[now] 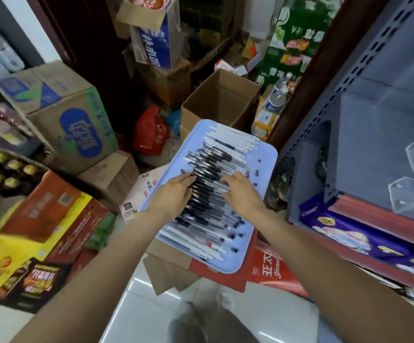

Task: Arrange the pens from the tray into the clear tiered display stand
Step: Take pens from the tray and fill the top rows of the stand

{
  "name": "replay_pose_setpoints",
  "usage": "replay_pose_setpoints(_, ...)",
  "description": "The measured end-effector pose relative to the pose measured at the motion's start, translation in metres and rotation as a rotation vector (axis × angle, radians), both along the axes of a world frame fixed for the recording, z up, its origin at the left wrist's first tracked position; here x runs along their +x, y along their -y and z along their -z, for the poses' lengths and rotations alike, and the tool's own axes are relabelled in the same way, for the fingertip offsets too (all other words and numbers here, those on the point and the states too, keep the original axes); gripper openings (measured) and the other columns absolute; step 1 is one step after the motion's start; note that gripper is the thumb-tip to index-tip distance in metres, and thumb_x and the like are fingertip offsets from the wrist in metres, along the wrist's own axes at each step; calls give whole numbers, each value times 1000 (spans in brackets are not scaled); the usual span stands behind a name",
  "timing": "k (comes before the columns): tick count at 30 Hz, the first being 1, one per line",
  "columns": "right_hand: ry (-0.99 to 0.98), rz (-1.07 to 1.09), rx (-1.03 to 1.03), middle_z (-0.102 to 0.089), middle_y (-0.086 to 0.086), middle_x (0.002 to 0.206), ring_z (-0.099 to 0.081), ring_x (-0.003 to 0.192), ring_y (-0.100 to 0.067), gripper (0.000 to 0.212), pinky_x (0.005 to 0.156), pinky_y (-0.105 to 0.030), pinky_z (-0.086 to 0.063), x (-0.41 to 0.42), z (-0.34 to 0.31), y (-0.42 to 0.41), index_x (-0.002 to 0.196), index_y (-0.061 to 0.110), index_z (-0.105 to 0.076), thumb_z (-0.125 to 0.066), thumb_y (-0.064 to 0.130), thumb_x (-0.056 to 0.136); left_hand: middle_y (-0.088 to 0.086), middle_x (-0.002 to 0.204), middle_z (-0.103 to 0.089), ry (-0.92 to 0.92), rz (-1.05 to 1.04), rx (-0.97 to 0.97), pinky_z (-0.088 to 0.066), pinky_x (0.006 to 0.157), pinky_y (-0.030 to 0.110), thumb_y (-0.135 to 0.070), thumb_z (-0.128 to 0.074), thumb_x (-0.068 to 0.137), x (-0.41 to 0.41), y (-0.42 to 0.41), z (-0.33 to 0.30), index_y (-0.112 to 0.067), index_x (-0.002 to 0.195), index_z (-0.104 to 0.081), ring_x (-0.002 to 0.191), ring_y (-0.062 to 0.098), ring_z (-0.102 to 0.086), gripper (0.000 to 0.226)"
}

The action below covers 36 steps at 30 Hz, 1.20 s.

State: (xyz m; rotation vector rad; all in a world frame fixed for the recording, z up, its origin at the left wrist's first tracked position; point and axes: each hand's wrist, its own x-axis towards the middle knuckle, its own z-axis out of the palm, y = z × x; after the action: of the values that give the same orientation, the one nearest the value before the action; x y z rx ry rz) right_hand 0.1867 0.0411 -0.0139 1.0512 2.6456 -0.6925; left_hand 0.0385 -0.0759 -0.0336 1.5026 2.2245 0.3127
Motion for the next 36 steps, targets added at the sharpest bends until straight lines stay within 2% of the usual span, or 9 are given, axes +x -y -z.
replay_pose_setpoints(6, 18, -32, 101, -47, -18, 120, -41, 93, -27, 21, 74, -34, -35, -7, 1, -7, 117, 7, -48, -44, 7, 97, 1, 132, -54, -88, -48, 161, -44, 95, 44, -24, -51, 95, -9, -2, 10, -19, 125, -57, 118, 26, -52, 31)
replay_pose_setpoints(10, 28, -48, 99, -54, -20, 113, -43, 85, -27, 19, 67, -38, -37, -8, 4, -11, 109, 3, -54, -42, 0, 95, 2, 126, -52, -150, -67, 106, -38, 93, 41, -23, -47, 97, -10, -11, 2, -21, 129, -53, 119, 28, -43, 32)
replay_pose_setpoints(18, 72, -14, 54, -55, -19, 113, -57, 95, -35, 20, 78, -47, -51, -6, 3, -11, 112, 0, -55, -44, 0, 95, 2, 116, -51, -89, -77, -24, -26, 96, 38, -27, -52, 95, -28, -26, -6, -24, 114, -58, 118, 24, -37, 20)
replay_pose_setpoints(21, 28, 9, 29, -54, -18, 100, -58, 89, -39, 13, 74, -48, -50, -5, 3, -12, 95, -2, -55, -43, -1, 94, 4, 112, -51, 3, -77, -10, -29, 96, 38, -26, -55, 93, -33, -23, -7, -19, 106, -61, 116, 25, -39, 16)
replay_pose_setpoints(23, -17, 36, 29, -53, -17, 93, -54, 80, -35, 12, 69, -45, -47, -2, 1, -13, 85, 2, -51, -45, 2, 95, 6, 107, -56, 153, -116, 111, -37, 93, 37, -23, -58, 91, -33, -18, -10, -13, 101, -63, 108, 24, -45, 14)
replay_pose_setpoints(26, -176, 133, -42, -60, -14, 94, -53, 77, -25, 14, 75, -38, -49, 5, -12, -12, 99, 3, -61, -49, 10, 97, 4, 93, -63, 563, -294, 314, -48, 82, 31, -15, -61, 89, -26, -9, -25, -5, 95, -63, 88, 21, -59, 12)
replay_pose_setpoints(29, -339, 218, -116, -65, -12, 103, -56, 84, -21, 20, 83, -24, -45, 11, -33, -3, 110, 4, -63, -52, 12, 96, 3, 75, -57, 948, -547, 440, -52, 70, 18, -11, -61, 89, -11, -7, -42, -6, 91, -60, 72, 16, -57, 5)
replay_pose_setpoints(31, -438, 268, -155, -66, -12, 104, -57, 86, -21, 19, 91, -29, -47, 14, -47, 5, 108, 3, -65, -53, 10, 95, 2, 77, -56, 1132, -665, 467, -50, 65, 14, -16, -59, 91, -3, -10, -53, -9, 86, -56, 73, 12, -54, 9)
replay_pose_setpoints(36, -557, 348, -221, -67, -13, 96, -60, 84, -22, 17, 91, -36, -50, 19, -72, 16, 106, 5, -65, -56, 12, 93, 5, 112, -64, 1303, -516, 399, -45, 96, 30, -32, -46, 97, 15, -29, -80, -7, 112, -57, 104, 15, -61, 32)
